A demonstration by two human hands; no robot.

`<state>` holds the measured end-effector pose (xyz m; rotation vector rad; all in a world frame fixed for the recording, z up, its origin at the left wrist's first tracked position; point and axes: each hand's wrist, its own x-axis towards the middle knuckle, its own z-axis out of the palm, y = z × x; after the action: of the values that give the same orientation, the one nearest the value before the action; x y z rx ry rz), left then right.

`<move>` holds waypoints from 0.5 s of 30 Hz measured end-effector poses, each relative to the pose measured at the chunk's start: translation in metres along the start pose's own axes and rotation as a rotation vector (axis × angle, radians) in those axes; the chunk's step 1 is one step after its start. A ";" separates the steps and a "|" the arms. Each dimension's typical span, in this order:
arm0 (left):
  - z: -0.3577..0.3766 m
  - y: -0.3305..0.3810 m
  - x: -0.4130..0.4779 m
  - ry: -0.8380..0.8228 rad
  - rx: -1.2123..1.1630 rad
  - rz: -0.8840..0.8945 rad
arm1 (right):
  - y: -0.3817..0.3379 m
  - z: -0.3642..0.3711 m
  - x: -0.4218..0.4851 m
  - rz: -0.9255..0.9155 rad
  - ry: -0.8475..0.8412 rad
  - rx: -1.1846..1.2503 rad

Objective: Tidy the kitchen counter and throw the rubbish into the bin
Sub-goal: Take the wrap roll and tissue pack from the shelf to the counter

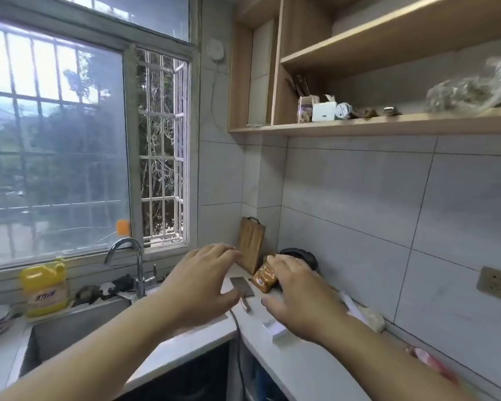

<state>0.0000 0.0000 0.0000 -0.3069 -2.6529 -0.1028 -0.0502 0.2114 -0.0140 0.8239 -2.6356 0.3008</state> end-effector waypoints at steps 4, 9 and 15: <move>-0.003 -0.053 0.024 -0.022 -0.036 0.031 | -0.025 0.005 0.044 0.054 0.034 -0.008; 0.002 -0.082 0.058 0.040 -0.105 0.086 | -0.034 -0.002 0.087 0.077 0.064 -0.073; 0.018 -0.104 0.106 0.082 -0.135 0.091 | -0.011 -0.006 0.126 0.090 0.068 -0.160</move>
<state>-0.1239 -0.0776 0.0303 -0.4575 -2.5515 -0.2607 -0.1386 0.1404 0.0427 0.6339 -2.5968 0.1366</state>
